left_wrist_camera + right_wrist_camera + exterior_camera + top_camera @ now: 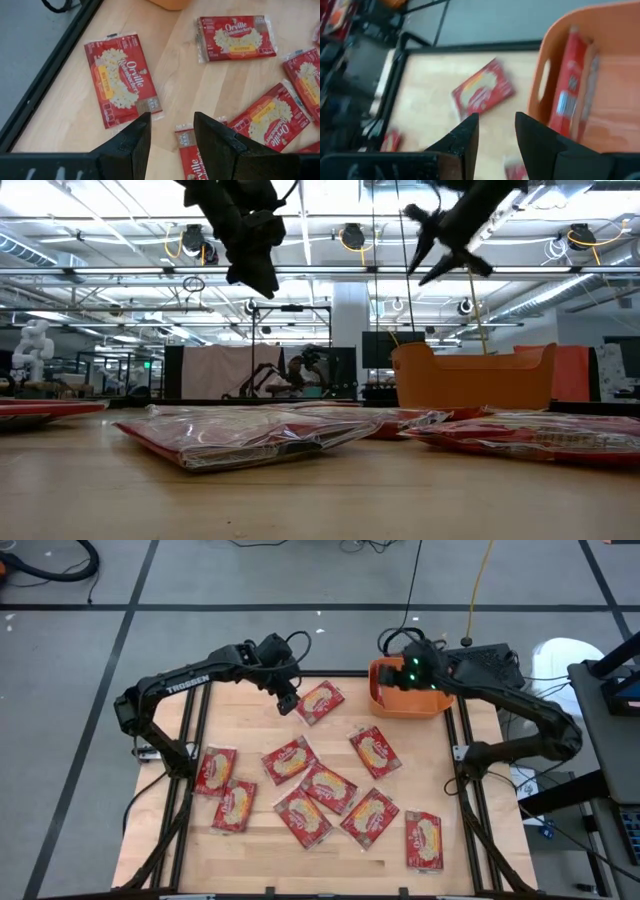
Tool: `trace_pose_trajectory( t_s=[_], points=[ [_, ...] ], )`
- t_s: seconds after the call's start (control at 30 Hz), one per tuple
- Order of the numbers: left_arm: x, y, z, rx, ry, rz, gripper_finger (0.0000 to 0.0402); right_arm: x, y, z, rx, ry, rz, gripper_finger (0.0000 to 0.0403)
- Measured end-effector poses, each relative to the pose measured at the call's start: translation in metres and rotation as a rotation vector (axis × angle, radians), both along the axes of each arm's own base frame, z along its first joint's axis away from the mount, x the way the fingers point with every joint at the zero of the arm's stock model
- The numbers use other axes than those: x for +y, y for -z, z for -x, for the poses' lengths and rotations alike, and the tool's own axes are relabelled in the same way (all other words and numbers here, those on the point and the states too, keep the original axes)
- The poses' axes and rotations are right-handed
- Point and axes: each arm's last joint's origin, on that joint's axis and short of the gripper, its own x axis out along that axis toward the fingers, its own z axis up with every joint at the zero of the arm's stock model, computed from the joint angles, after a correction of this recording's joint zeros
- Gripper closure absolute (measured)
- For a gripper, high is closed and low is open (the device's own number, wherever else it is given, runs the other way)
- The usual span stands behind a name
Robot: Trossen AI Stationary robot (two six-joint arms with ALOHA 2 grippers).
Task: Sort popcorn bags into baskets
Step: Put the red popcorn bag into the orange bin
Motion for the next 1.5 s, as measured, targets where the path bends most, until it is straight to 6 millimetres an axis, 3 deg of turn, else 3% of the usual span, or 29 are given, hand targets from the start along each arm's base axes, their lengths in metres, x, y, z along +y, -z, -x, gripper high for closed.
trace_pose_trajectory(
  t_s=[0.27, 0.53, 0.83, 1.2, 1.3, 1.5],
  points=[
    [0.0, 0.0, 0.0, 0.0, 0.009, -0.012, 0.0247, 0.062, -0.004, 0.006, 0.051, -0.127, -0.143, 0.0282],
    [-0.002, 0.002, 0.004, 0.045, 0.007, 0.017, 0.0247, 0.102, 0.009, 0.001, 0.162, -0.169, -0.291, 0.0282],
    [-0.019, 0.01, 0.014, 0.193, 0.017, 0.163, 0.0247, 0.128, 0.012, 0.0, 0.201, -0.222, -0.334, 0.0282],
    [-0.07, 0.017, 0.014, 0.399, -0.019, 0.354, 0.0247, 0.137, 0.028, -0.006, 0.217, -0.438, -0.31, 0.0282],
    [-0.081, 0.032, 0.013, 0.444, -0.003, 0.358, 0.0247, 0.142, 0.032, -0.011, 0.167, -0.487, -0.292, 0.0282],
    [-0.09, 0.087, 0.032, 0.635, -0.043, 0.401, 0.0244, 0.154, 0.046, -0.02, 0.066, -0.566, -0.256, 0.0282]
  ],
)
